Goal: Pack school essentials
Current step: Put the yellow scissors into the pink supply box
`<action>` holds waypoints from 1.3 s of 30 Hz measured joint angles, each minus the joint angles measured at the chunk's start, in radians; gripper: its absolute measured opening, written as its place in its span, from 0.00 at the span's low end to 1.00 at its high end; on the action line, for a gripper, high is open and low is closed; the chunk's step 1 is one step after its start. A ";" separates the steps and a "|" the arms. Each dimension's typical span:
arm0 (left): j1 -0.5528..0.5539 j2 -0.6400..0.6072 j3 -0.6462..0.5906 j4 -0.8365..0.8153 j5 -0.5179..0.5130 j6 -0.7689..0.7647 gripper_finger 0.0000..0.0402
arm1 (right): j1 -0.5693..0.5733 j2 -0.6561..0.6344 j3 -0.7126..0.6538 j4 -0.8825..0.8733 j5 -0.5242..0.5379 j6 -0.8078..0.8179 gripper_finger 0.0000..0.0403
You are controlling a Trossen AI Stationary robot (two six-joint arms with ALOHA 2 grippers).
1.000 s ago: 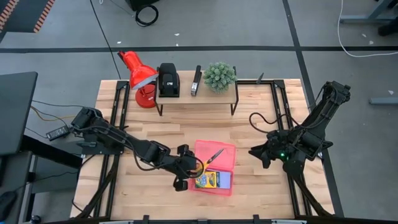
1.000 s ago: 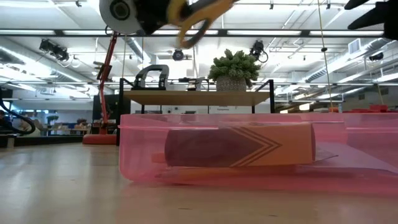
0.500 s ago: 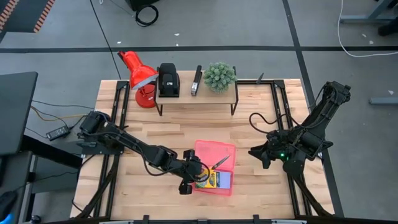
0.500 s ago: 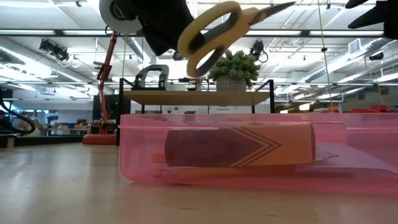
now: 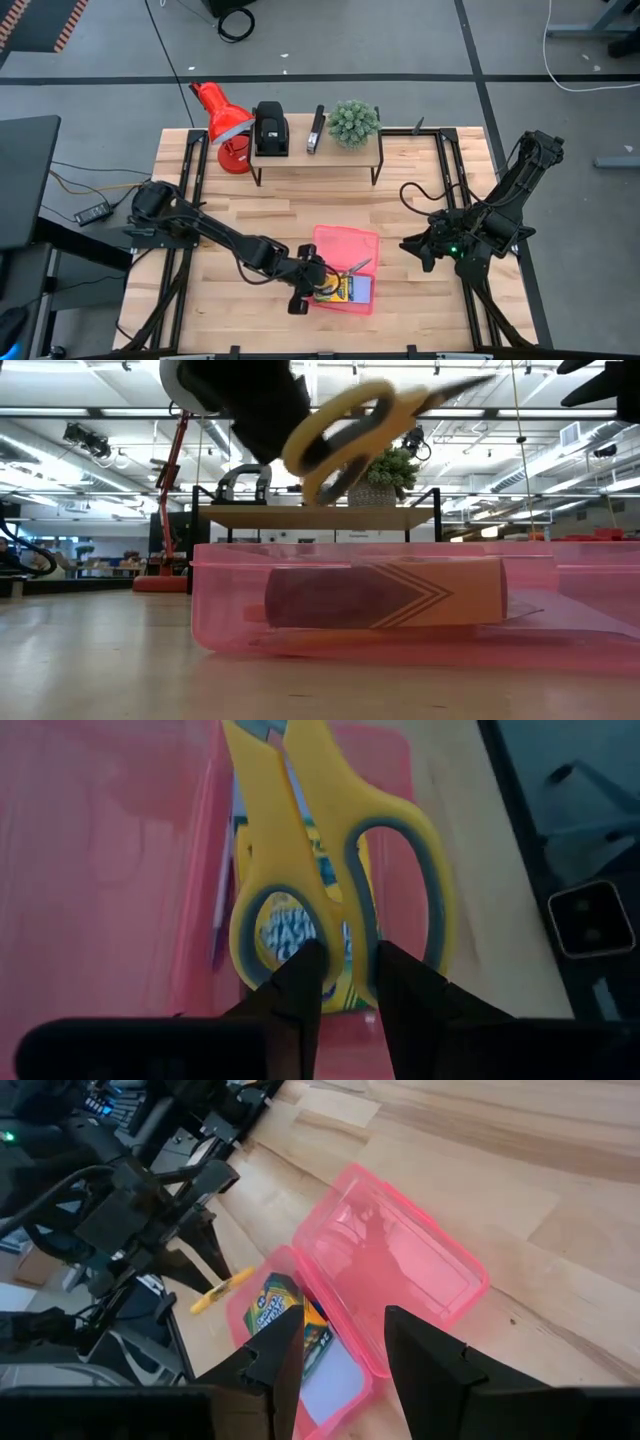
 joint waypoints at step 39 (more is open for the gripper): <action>0.000 0.067 -0.001 0.008 0.068 -0.008 0.38 | 0.000 0.000 0.000 -0.001 0.003 -0.003 0.36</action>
